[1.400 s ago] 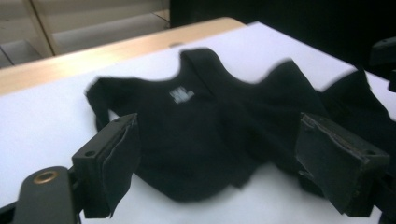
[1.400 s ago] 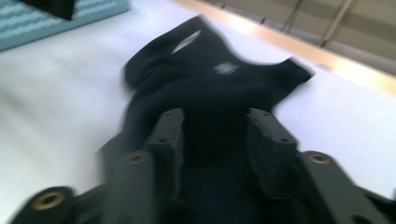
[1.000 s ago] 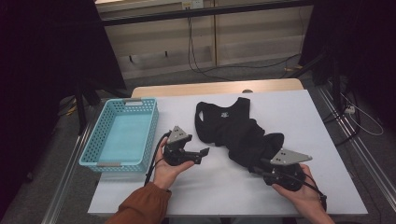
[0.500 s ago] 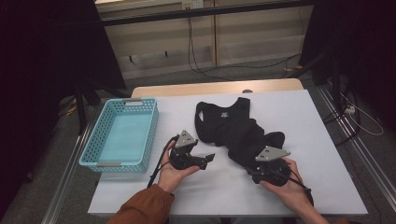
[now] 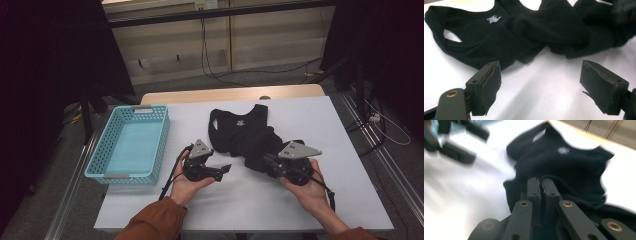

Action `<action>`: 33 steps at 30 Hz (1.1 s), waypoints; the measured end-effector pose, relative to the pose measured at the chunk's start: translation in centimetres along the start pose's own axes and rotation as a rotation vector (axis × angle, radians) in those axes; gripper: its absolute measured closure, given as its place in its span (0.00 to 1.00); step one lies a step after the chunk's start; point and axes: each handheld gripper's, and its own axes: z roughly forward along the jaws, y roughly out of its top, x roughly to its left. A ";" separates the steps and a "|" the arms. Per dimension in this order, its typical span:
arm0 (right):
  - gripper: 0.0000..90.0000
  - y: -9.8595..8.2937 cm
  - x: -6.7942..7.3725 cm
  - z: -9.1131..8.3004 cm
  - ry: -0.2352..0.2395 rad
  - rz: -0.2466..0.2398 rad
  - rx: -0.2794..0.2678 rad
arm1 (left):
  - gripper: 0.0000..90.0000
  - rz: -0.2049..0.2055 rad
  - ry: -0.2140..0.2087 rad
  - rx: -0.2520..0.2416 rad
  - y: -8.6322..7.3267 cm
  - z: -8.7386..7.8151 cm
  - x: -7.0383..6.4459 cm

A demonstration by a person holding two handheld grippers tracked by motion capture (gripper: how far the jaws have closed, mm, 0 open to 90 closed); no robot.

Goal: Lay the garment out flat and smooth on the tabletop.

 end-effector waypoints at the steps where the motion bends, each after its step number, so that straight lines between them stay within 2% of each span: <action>1: 0.96 0.4 -0.2 -0.3 0.001 0.001 -0.015 | 0.20 -0.002 -0.002 -0.003 0.1 0.0 -0.1; 6: 0.96 3.4 -1.2 -1.8 -0.023 -0.006 -0.095 | 0.20 0.016 -0.013 -0.006 0.4 0.3 -0.6; 9: 0.96 5.2 -1.5 -2.7 -0.033 -0.008 -0.153 | 0.26 0.025 -0.031 -0.001 0.5 0.5 -0.9; 13: 0.96 6.5 -1.9 -3.8 -0.046 0.000 -0.222 | 0.48 0.000 -0.102 0.013 0.7 0.7 -1.3; 14: 0.96 6.5 -2.0 -3.9 -0.051 0.007 -0.225 | 0.52 -0.001 -0.122 0.018 0.7 1.0 -1.4; 16: 0.96 6.2 -2.2 -3.8 -0.058 0.008 -0.221 | 0.60 0.021 -0.130 0.034 0.7 1.7 -1.8; 19: 0.96 5.1 -2.8 -3.4 -0.069 0.028 -0.196 | 0.60 0.047 -0.122 0.086 0.7 3.6 -2.2; 23: 0.96 3.6 -3.4 -3.1 -0.075 0.052 -0.174 | 0.57 0.054 -0.128 0.125 0.7 5.3 -2.7; 26: 0.96 2.7 -3.7 -3.3 -0.081 0.053 -0.152 | 0.59 0.047 -0.143 0.135 0.8 6.3 -3.0; 28: 0.96 2.1 -3.9 -3.6 -0.091 0.057 -0.146 | 0.59 0.057 -0.145 0.139 1.0 6.7 -3.3; 29: 0.96 1.9 -4.0 -3.7 -0.093 0.060 -0.139 | 0.59 0.068 -0.145 0.145 1.1 6.9 -3.5; 32: 0.96 1.0 -4.3 -3.9 -0.102 0.069 -0.125 | 0.54 0.063 -0.145 0.146 1.2 7.4 -3.8; 33: 0.96 0.7 -4.4 -3.9 -0.103 0.069 -0.118 | 0.54 0.068 -0.160 0.150 1.2 7.7 -3.8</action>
